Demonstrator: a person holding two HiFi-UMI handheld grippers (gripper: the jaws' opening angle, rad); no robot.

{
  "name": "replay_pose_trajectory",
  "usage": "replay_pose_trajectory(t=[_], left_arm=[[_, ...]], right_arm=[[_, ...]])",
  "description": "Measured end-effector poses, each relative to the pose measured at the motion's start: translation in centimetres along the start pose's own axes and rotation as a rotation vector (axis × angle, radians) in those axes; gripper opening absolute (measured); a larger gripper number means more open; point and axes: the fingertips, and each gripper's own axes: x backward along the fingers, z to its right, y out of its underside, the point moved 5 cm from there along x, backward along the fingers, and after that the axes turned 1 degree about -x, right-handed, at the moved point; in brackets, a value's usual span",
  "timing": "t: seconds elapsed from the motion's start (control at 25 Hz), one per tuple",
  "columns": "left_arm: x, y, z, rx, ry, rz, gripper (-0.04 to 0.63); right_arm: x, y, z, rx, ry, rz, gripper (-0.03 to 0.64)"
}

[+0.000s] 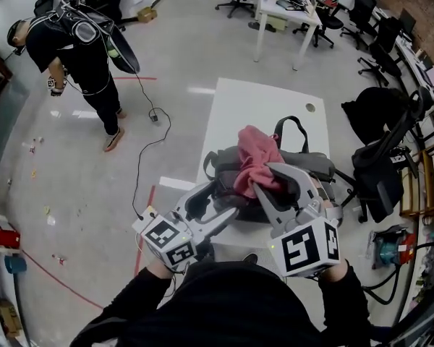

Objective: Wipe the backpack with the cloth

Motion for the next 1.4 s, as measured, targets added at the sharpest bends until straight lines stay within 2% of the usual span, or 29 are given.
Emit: replay_pose_trajectory(t=[0.12,0.28,0.36,0.44,0.52,0.64,0.72,0.84,0.92,1.0,1.08,1.16,1.24,1.4], left_arm=[[0.5,0.3,-0.1,-0.045,-0.043,-0.008,0.359],[1.7,-1.5,1.3,-0.145,-0.145,0.064,0.357],[2.3,-2.6,1.9,-0.172,-0.134,0.076,0.357],[1.9,-3.2,2.9,-0.182,-0.09,0.07,0.357],[1.0,-3.1,3.8,-0.16,-0.055,0.064,0.357],[0.1,-1.9,4.3,-0.109,-0.069,0.053,0.357],[-0.1,-1.3,4.2,-0.081,-0.081,0.049,0.357],[0.3,-0.6,4.0,-0.056,-0.083,0.045,0.357],[0.8,-0.4,4.0,-0.044,-0.082,0.045,0.357],[1.4,-0.5,4.2,-0.042,-0.08,0.05,0.357],[1.7,-0.5,4.5,-0.043,-0.078,0.052,0.357],[1.9,-0.3,4.8,-0.045,-0.077,0.046,0.357],[2.1,-0.1,4.9,-0.051,-0.078,0.037,0.357],[2.7,0.0,4.7,-0.064,-0.086,0.034,0.357]], right_arm=[[2.0,2.5,1.8,-0.078,0.049,0.001,0.123],[5.6,6.1,4.5,-0.182,0.129,0.023,0.123],[7.0,7.5,5.3,-0.259,0.177,0.034,0.123],[8.5,9.2,6.2,-0.34,0.226,0.026,0.123],[10.3,10.6,7.3,-0.366,0.27,-0.007,0.123],[12.2,11.7,8.2,-0.373,0.306,-0.009,0.123],[12.3,10.6,7.8,-0.351,0.289,0.068,0.123],[10.7,6.3,6.2,-0.295,0.236,0.237,0.123],[8.8,3.4,3.7,-0.269,0.169,0.286,0.123],[6.3,1.8,0.3,-0.209,0.057,0.21,0.123],[4.0,0.2,-2.4,-0.108,-0.016,0.171,0.123],[2.4,-1.0,-3.7,-0.023,-0.031,0.172,0.123],[1.7,-0.9,-4.1,0.013,-0.024,0.147,0.122],[2.9,1.4,-3.0,-0.042,0.014,0.092,0.121]])
